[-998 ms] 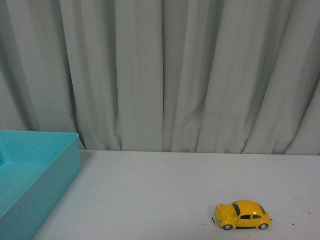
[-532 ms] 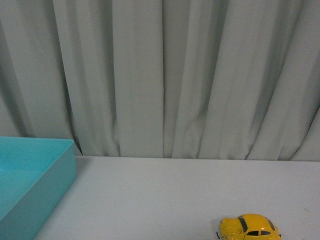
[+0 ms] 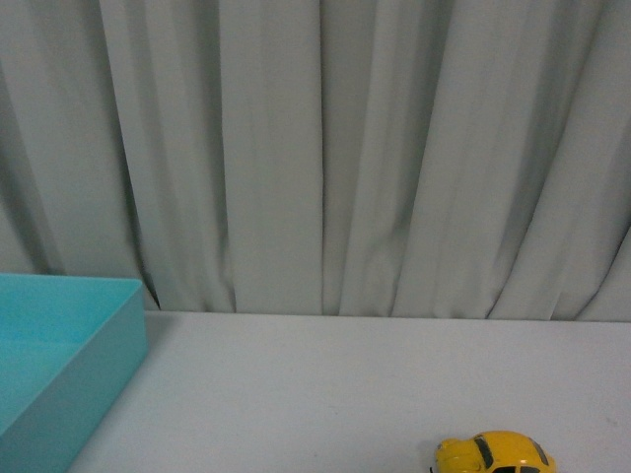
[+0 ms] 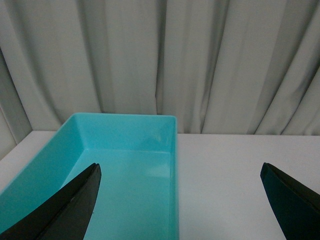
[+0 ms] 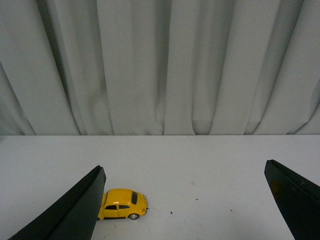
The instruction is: Wind up and store yellow beetle toy
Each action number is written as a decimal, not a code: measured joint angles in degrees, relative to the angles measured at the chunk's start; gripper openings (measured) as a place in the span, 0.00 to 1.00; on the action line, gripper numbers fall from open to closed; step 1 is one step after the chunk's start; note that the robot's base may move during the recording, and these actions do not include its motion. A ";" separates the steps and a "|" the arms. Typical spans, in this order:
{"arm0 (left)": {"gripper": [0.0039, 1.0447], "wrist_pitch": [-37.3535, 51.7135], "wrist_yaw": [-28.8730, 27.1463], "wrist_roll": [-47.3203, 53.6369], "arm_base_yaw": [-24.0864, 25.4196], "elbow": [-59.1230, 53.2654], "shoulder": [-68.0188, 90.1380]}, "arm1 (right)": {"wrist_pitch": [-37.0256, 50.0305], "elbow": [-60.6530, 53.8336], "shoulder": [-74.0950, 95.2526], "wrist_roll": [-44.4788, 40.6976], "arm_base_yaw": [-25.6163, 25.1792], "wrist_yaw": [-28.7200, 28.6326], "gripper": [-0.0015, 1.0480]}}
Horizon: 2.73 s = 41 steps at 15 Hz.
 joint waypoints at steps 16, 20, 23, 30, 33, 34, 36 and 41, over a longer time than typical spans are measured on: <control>0.94 0.00 -0.17 0.00 -0.04 0.00 0.00 | 16.94 3.56 23.50 7.85 -7.08 24.74 0.94; 0.94 -0.02 -0.02 0.00 -0.07 0.00 0.00 | 47.63 19.17 61.51 5.38 -25.38 0.15 0.94; 0.94 -0.02 0.02 0.00 -0.07 0.00 0.00 | 42.47 37.57 83.78 -4.85 -23.21 -20.13 0.94; 0.94 -0.02 0.00 0.00 -0.07 0.00 0.00 | -3.65 69.35 103.69 -52.96 -12.50 -45.46 0.94; 0.94 -0.02 0.00 0.00 -0.07 0.00 0.00 | -26.27 77.81 110.92 -74.49 -8.83 -44.09 0.94; 0.94 -0.02 0.00 0.00 -0.07 0.00 0.00 | -36.00 80.50 114.49 -83.10 -7.34 -41.86 0.94; 0.94 -0.02 0.00 0.00 -0.07 0.00 0.00 | -45.24 83.30 117.85 -91.14 -5.57 -38.99 0.94; 0.94 -0.02 0.00 0.00 -0.07 0.00 0.00 | -49.70 87.52 125.00 -97.90 -0.94 -33.38 0.94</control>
